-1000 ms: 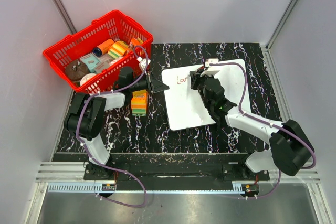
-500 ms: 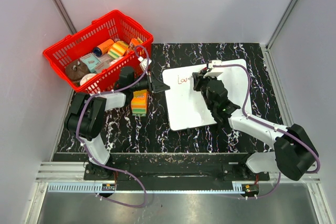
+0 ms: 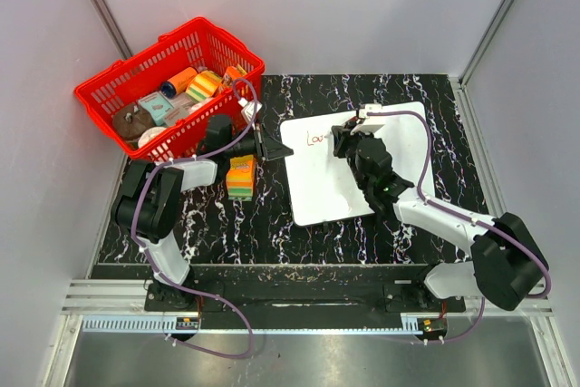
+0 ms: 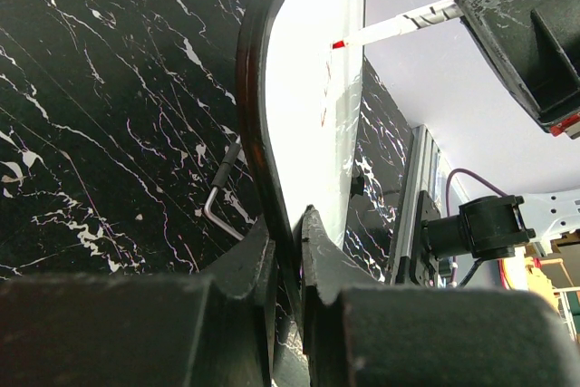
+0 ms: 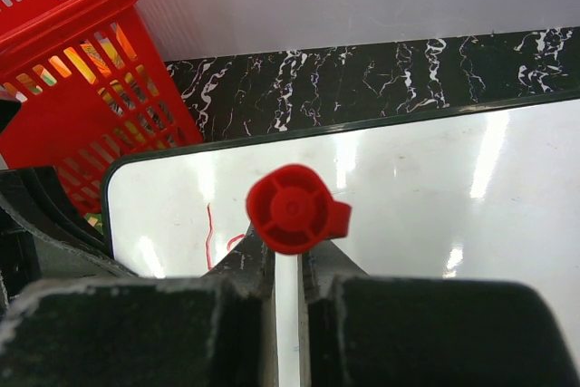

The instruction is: Write a sentence on the whiteboard

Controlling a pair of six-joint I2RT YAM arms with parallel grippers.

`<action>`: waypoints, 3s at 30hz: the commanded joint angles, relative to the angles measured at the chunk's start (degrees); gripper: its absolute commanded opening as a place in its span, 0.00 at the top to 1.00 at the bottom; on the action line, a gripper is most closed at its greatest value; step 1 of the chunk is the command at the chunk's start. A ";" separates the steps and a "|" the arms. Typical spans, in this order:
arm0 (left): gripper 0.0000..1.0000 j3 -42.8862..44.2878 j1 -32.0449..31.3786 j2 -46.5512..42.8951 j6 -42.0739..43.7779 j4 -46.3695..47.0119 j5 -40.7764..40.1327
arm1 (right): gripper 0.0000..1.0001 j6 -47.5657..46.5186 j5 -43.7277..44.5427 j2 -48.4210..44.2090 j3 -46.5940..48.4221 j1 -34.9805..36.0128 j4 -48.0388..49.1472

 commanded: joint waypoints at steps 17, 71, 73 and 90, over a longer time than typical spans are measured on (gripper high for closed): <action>1.00 1.13 -1.27 -0.02 9.71 -0.89 -2.83 | 1.00 1.07 1.38 1.49 1.77 -2.55 -1.28; 1.00 1.22 -1.62 -0.11 10.32 -1.42 -3.01 | 1.00 3.79 1.47 -3.17 -1.39 -2.73 -3.65; 1.00 1.31 -1.62 -0.11 10.15 -1.42 -2.75 | 1.00 3.88 -0.29 -4.56 -1.65 -2.73 -3.13; 0.77 0.69 -1.62 0.59 7.25 4.91 0.07 | 1.00 5.11 -3.46 -14.94 -4.29 -2.99 -4.26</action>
